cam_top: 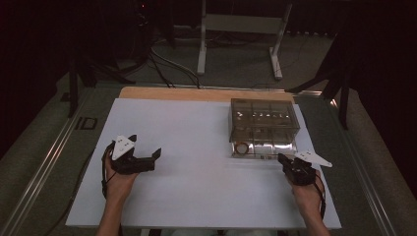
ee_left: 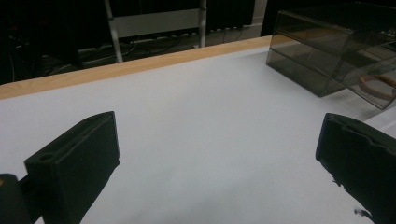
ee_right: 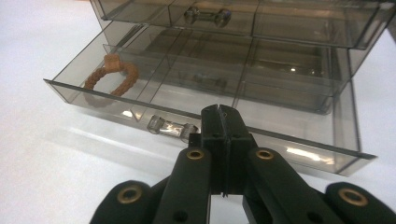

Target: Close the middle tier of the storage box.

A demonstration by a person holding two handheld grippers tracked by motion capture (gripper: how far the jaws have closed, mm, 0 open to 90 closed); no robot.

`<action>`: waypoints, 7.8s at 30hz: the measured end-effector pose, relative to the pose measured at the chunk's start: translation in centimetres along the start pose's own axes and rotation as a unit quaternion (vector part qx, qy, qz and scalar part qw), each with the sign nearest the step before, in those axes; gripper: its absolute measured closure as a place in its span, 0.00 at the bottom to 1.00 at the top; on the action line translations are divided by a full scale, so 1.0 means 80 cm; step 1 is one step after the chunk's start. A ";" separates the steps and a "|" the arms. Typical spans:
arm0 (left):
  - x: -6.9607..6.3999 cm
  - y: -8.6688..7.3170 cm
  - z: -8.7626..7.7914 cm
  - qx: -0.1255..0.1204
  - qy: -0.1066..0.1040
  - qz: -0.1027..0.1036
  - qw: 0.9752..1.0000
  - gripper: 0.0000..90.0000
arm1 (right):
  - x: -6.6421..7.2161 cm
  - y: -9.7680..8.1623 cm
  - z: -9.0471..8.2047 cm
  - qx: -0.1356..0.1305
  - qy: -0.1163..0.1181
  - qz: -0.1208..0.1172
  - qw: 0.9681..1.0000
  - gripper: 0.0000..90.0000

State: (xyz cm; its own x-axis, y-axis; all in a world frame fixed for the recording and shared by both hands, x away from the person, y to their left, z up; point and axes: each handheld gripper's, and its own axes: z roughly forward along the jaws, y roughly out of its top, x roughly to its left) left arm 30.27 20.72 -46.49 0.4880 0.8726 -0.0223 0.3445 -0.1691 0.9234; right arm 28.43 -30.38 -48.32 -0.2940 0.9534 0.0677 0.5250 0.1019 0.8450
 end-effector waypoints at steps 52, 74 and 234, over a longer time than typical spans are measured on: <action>0.001 -0.001 0.000 -0.003 -0.003 -0.005 1.000 0.01 | 0.009 -0.003 0.039 0.027 -0.014 -0.012 0.999 1.00; 0.001 -0.002 0.001 -0.001 -0.005 -0.008 1.000 0.01 | 0.010 0.006 0.050 0.026 -0.021 -0.001 0.999 1.00; 0.012 0.000 -0.010 -0.009 0.007 -0.017 1.000 0.01 | -0.001 0.048 0.092 0.015 -0.034 0.024 0.999 0.82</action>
State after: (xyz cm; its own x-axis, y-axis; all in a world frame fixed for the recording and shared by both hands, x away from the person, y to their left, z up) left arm 30.14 21.93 -46.22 0.4655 0.8837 -0.0479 0.3456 -0.1317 0.9291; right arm 36.36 -27.98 -49.02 -0.2127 0.9746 0.0708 0.5613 0.0626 0.8253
